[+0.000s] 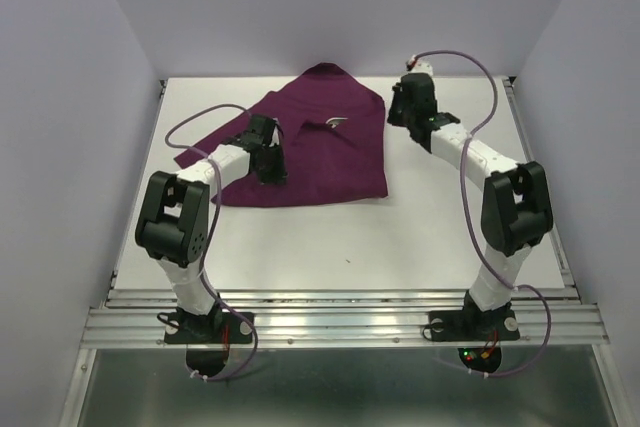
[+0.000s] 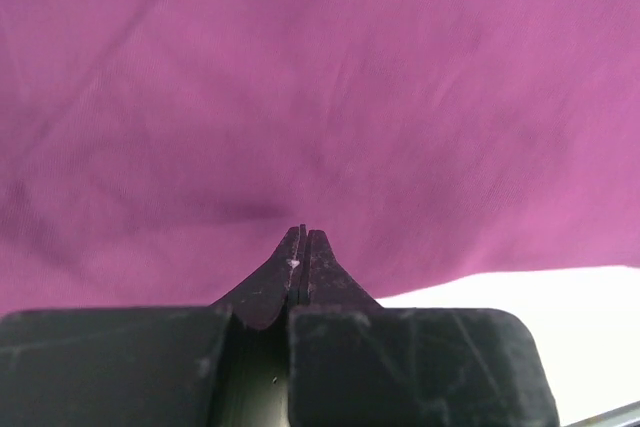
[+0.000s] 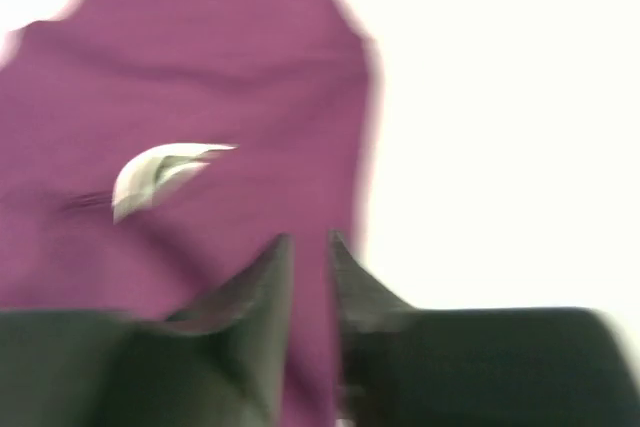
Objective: Prepare the surgical pack
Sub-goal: Pack the surgical kit at the center of the board.
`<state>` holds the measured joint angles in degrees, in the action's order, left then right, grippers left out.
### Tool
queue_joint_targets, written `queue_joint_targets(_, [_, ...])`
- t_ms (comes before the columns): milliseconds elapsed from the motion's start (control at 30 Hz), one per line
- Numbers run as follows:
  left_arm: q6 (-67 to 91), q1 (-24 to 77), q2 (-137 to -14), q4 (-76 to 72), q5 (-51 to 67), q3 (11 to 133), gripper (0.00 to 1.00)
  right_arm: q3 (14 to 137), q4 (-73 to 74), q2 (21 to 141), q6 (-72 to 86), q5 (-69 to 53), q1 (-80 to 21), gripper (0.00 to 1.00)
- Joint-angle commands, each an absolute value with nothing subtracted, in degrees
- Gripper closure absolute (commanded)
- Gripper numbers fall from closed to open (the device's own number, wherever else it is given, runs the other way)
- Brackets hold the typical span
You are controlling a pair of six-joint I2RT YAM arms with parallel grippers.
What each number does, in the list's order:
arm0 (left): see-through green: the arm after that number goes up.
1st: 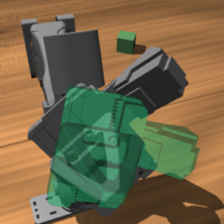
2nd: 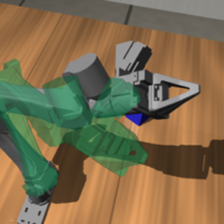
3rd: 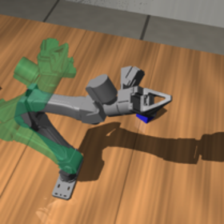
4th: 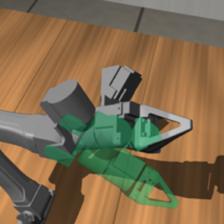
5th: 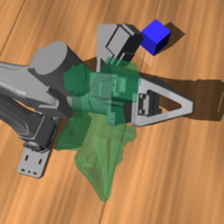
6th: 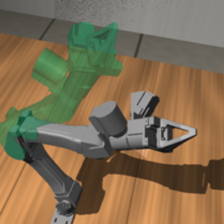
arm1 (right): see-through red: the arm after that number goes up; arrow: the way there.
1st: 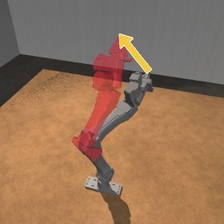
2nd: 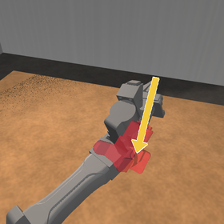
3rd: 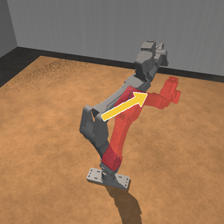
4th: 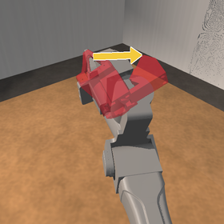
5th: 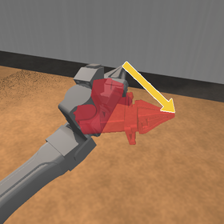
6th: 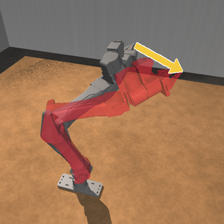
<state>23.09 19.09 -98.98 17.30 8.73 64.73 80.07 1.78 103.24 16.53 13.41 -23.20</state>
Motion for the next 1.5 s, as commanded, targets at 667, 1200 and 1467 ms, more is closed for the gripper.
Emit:
queue_joint_targets(667, [20.92,18.81,-113.9,22.85,10.37,93.6,1.0,128.05,30.85,145.1,25.4,0.98,-10.72,0.87])
queue_joint_targets(1200, [19.42,18.9,-114.52,24.43,10.46,94.39,1.0,129.55,27.42,144.32,26.1,-4.48,-13.8,0.87])
queue_joint_targets(1467, [19.25,19.33,-113.38,24.52,10.9,95.36,1.0,129.81,27.33,144.05,27.24,-2.9,-14.33,0.86])
